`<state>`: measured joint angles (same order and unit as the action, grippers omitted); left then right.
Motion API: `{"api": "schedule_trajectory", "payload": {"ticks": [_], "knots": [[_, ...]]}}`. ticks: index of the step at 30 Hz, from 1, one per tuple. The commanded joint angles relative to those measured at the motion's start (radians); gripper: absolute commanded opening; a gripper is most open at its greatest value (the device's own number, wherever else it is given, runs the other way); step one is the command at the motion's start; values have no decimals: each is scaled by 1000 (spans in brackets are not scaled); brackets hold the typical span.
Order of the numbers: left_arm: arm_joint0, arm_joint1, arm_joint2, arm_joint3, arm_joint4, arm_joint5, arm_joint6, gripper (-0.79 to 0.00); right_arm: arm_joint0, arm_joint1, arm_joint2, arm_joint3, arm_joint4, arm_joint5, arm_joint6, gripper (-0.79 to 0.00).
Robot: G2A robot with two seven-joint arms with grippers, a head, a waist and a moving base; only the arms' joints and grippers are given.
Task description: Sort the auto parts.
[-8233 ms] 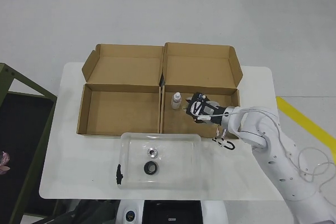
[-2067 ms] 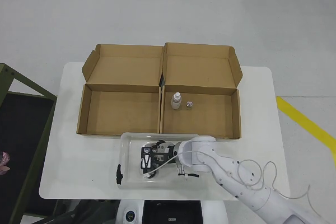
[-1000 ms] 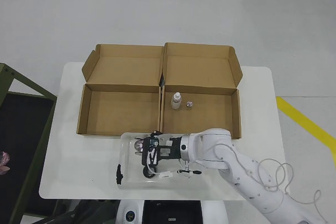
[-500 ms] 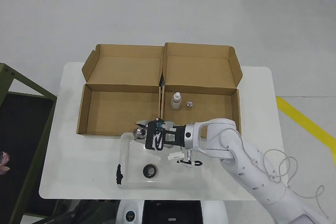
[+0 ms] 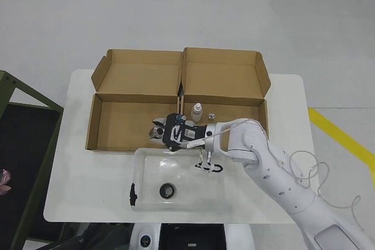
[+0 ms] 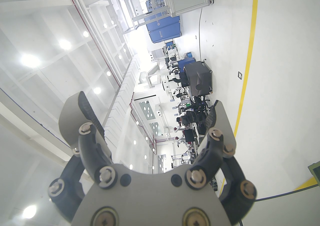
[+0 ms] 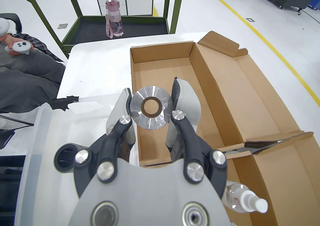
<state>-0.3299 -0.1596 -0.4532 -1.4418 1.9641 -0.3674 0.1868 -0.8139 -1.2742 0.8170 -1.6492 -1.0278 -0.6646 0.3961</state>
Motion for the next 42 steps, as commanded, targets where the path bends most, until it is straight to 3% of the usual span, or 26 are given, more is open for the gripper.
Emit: {"api": "schedule_trajectory", "payload": {"ticks": [1,25,42], "knots": [[0,0,0,0,0,0,0,0,15,-5,-6,18,7,5,-3,-785],[0,0,0,0,0,0,0,0,241,-103,-146,310,-56,119,-3,-785],[0,0,0,0,0,0,0,0,307,-175,-238,500,-142,174,2,-785]]}}
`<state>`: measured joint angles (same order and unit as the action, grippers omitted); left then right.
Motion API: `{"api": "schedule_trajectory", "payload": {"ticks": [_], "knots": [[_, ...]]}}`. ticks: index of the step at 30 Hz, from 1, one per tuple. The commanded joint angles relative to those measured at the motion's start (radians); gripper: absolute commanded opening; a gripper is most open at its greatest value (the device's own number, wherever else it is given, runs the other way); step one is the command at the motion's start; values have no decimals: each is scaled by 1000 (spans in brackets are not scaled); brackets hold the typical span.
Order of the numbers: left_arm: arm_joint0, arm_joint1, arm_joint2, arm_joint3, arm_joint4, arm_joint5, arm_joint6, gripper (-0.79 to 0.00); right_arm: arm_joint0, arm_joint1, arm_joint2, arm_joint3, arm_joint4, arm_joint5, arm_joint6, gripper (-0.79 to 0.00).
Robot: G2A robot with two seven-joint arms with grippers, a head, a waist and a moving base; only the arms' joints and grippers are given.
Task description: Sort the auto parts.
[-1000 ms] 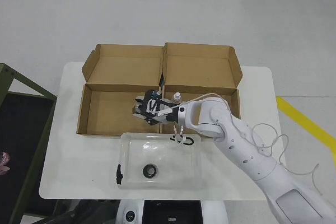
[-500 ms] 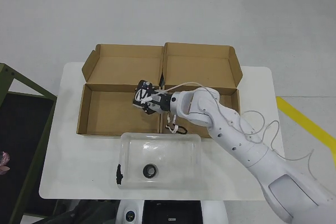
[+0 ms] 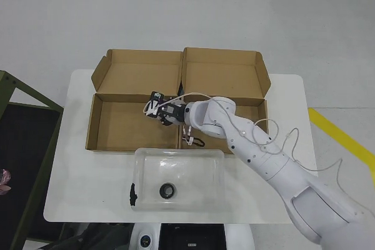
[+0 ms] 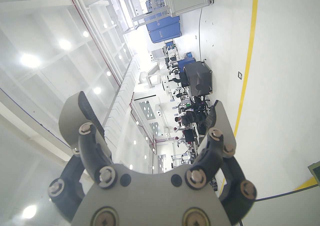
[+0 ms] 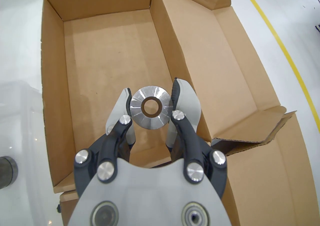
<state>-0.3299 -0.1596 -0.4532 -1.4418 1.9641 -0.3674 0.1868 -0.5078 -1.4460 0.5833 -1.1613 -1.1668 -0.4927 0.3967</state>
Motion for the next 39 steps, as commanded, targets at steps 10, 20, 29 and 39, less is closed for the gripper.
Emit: {"api": "schedule_trajectory", "payload": {"ticks": [10,20,29,39], "knots": [[0,0,0,0,0,0,0,0,26,-53,-43,139,-14,25,-10,-785],[0,0,0,0,0,0,0,0,51,-98,-69,212,-40,47,-1,-705],[0,0,0,0,0,0,0,0,64,-126,-75,261,-73,55,2,-622],[0,0,0,0,0,0,0,0,67,-143,-65,273,-104,51,14,-413]]}}
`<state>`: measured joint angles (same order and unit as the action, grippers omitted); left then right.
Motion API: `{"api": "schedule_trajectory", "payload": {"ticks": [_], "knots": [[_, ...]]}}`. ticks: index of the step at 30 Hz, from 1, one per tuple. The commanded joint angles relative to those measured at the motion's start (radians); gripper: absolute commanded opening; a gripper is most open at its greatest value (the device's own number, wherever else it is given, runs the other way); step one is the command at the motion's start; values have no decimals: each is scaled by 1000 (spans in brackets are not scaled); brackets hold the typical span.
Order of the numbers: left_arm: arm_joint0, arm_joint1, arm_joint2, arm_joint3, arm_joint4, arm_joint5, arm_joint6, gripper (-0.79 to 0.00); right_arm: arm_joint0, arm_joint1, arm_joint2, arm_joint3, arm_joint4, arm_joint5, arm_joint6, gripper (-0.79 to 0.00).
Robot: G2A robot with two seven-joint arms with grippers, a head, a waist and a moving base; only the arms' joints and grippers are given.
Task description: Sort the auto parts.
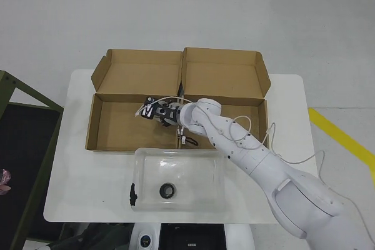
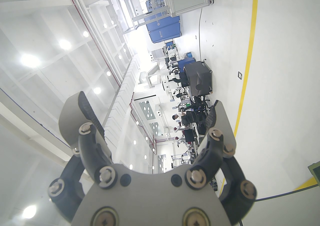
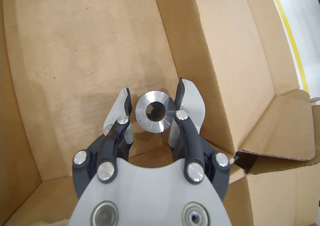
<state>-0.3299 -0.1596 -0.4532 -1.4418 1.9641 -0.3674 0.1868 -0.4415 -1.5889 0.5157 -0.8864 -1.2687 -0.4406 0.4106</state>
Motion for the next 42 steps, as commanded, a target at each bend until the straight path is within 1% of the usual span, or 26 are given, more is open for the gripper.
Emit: {"api": "schedule_trajectory", "payload": {"ticks": [1,2,3,6,12,16,19,25,32,35,37,42], "knots": [[0,0,0,0,0,0,0,0,1,0,7,-6,-5,-2,-1,-409],[0,0,0,0,0,0,0,0,0,0,11,-10,-8,-3,-2,-400],[0,0,0,0,0,0,0,0,-2,1,16,-19,-10,-4,-5,-363],[0,0,0,0,0,0,0,0,-11,5,31,-53,-19,-15,-13,-394],[0,0,0,0,0,0,0,0,-51,26,75,-166,-36,-42,-9,-394],[0,0,0,0,0,0,0,0,-92,46,113,-271,-45,-78,0,-409],[0,0,0,0,0,0,0,0,-133,64,144,-356,-51,-111,17,-406],[0,0,0,0,0,0,0,0,-244,105,213,-527,-69,-174,57,-403],[0,0,0,0,0,0,0,0,-403,152,289,-717,-83,-254,103,-394],[0,0,0,0,0,0,0,0,-465,172,316,-796,-118,-291,135,-348],[0,0,0,0,0,0,0,0,-513,185,331,-850,-129,-320,147,-360],[0,0,0,0,0,0,0,0,-611,212,369,-958,-149,-379,168,-354]]}}
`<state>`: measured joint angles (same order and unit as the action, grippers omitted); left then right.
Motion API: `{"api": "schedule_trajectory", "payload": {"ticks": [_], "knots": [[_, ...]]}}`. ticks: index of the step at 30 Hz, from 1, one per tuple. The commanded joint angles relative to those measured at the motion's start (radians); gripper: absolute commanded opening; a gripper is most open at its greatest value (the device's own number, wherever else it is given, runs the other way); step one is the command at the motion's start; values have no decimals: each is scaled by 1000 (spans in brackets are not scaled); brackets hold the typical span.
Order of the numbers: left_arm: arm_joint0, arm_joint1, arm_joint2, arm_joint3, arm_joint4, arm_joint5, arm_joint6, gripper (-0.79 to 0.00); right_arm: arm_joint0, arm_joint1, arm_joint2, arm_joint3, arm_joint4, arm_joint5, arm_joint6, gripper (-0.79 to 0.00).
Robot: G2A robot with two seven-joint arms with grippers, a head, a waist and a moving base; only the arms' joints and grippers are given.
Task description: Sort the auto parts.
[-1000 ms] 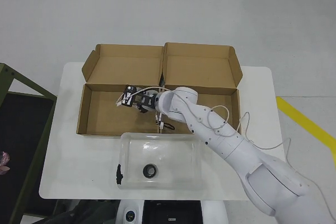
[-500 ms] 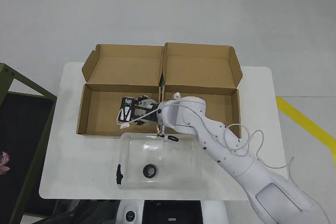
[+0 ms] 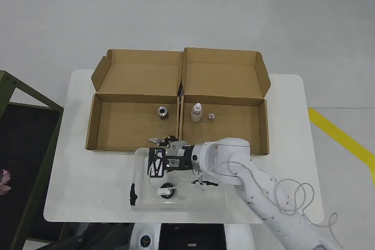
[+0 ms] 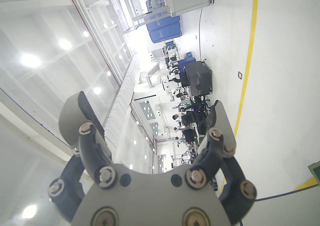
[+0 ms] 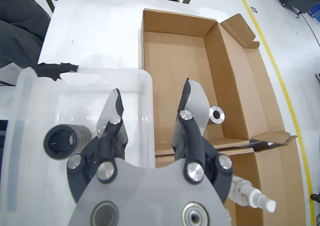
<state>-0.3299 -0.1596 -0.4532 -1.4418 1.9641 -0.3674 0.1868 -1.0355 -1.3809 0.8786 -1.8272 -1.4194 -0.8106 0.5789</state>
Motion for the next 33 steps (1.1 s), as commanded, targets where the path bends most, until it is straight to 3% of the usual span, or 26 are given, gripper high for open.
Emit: {"api": "schedule_trajectory", "payload": {"ticks": [1,14,33], "knots": [[0,0,0,0,0,0,0,0,-33,8,11,-34,1,-20,-1,-354],[0,0,0,0,0,0,0,0,-164,46,18,-147,-10,-92,-10,-342],[0,0,0,0,0,0,0,0,-268,90,18,-126,-159,-103,-73,-311]]}}
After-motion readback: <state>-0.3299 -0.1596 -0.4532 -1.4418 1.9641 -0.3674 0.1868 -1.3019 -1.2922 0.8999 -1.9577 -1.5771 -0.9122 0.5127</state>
